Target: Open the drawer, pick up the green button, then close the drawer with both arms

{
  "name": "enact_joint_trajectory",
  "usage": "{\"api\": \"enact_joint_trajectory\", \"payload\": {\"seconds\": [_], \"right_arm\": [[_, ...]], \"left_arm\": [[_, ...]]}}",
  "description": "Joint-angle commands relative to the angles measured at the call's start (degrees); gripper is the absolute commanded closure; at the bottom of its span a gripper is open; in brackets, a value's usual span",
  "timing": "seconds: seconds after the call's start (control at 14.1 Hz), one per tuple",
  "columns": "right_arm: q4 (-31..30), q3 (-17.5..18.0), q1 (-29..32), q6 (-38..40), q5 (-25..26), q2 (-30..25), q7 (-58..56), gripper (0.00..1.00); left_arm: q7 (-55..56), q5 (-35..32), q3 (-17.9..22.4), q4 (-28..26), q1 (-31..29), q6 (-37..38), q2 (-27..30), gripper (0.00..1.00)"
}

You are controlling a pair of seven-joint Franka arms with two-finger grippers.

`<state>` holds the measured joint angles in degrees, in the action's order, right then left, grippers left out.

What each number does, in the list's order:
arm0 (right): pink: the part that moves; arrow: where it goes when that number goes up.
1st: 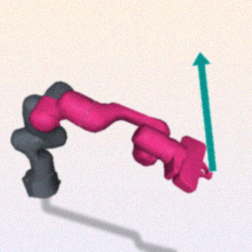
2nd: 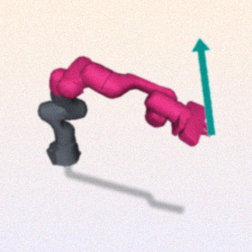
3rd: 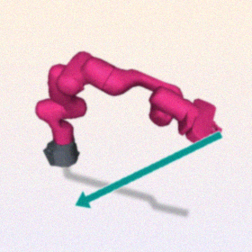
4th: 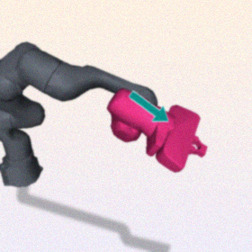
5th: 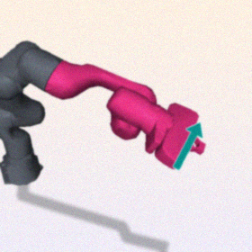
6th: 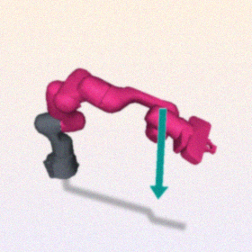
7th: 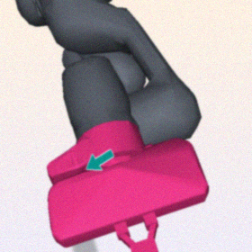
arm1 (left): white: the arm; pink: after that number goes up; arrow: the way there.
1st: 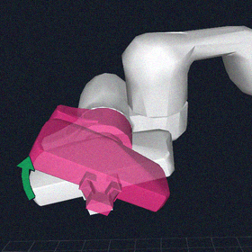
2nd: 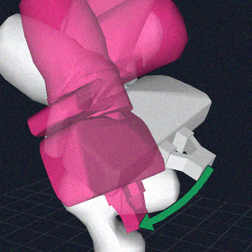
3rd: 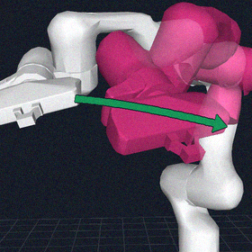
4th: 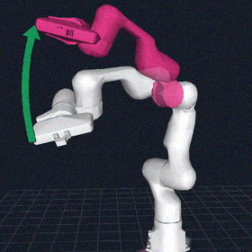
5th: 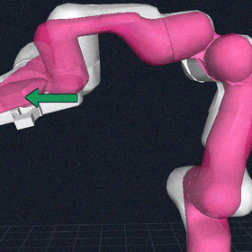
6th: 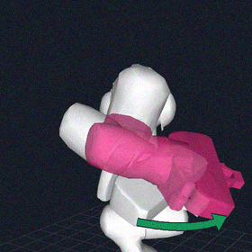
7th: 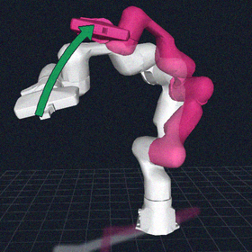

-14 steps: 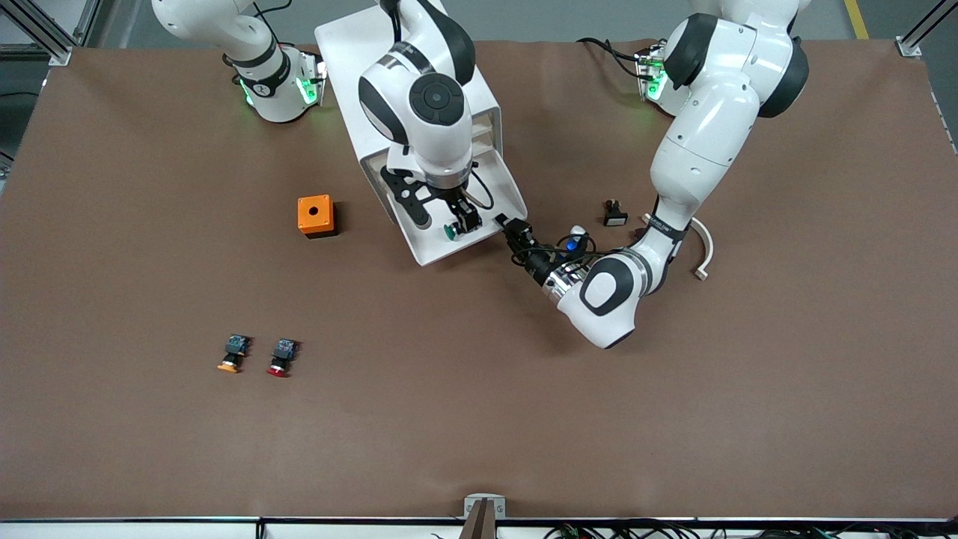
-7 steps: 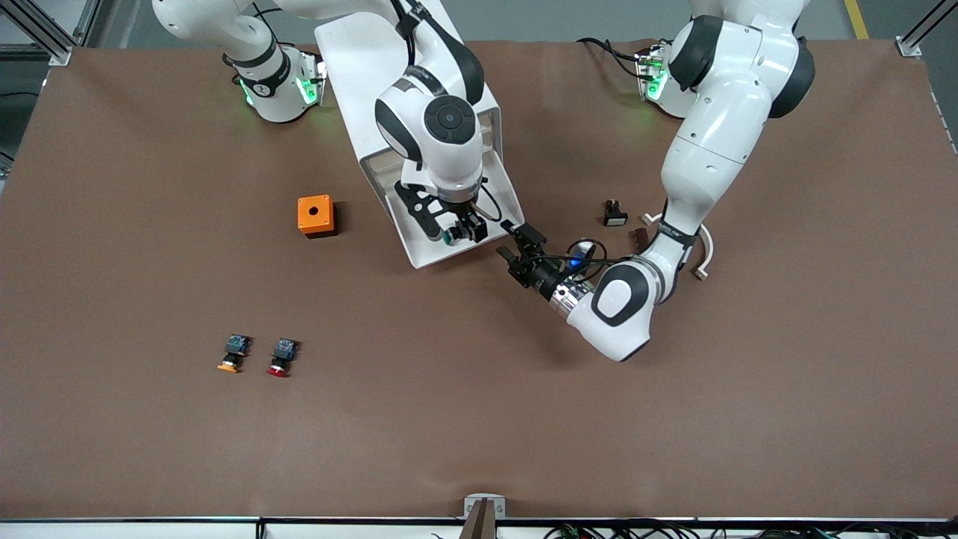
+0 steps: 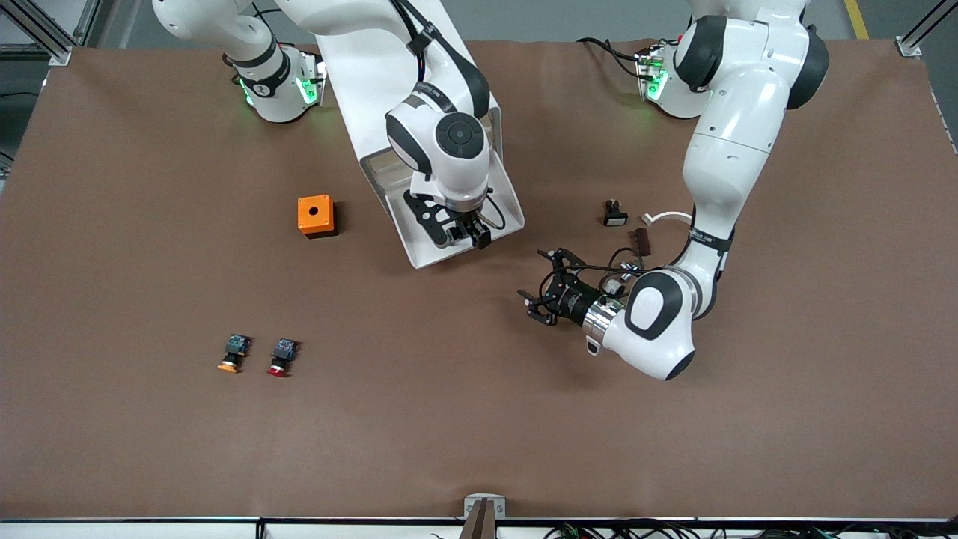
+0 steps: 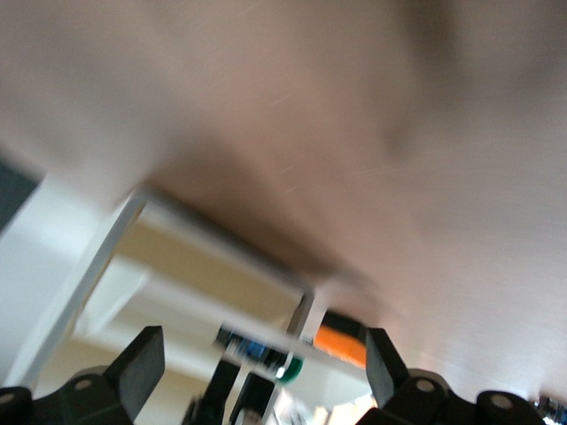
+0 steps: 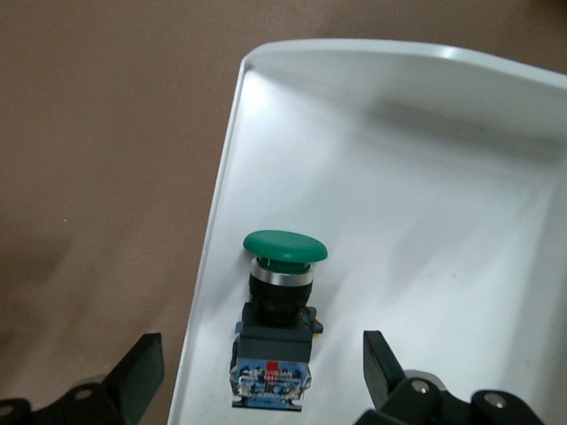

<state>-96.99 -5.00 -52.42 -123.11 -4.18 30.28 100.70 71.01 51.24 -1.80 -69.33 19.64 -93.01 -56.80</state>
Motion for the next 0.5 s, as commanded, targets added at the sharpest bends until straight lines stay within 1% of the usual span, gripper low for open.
{"api": "enact_joint_trajectory", "payload": {"seconds": [0.0,0.14,0.21,0.28,0.36,0.43], "right_arm": [[0.40,-0.71,-1.54,-0.29,0.92,1.36,1.43,0.02],[0.40,-0.71,-1.54,-0.29,0.93,1.54,1.43,0.06],[0.40,-0.62,-1.54,-0.20,0.84,1.54,1.34,0.14],[0.40,-0.62,-1.54,-0.02,0.75,1.54,1.25,0.24],[0.40,-0.62,-1.54,0.07,0.66,1.54,1.16,0.38],[0.48,-0.62,-1.54,0.07,0.40,1.45,1.25,0.49]], "left_arm": [[-12.26,-6.92,1.27,-0.72,1.37,-6.12,3.62,0.01],[-15.72,-11.32,1.18,-0.90,2.59,-11.91,5.20,0.01],[-15.90,-14.73,1.27,-0.99,3.56,-14.72,5.82,0.01],[-16.07,-18.25,1.10,-0.99,4.26,-17.88,6.00,0.02],[-16.08,-21.42,1.01,-1.16,5.23,-21.13,6.00,0.03],[-16.08,-24.93,0.92,-1.34,6.54,-24.99,6.26,0.02]]}}
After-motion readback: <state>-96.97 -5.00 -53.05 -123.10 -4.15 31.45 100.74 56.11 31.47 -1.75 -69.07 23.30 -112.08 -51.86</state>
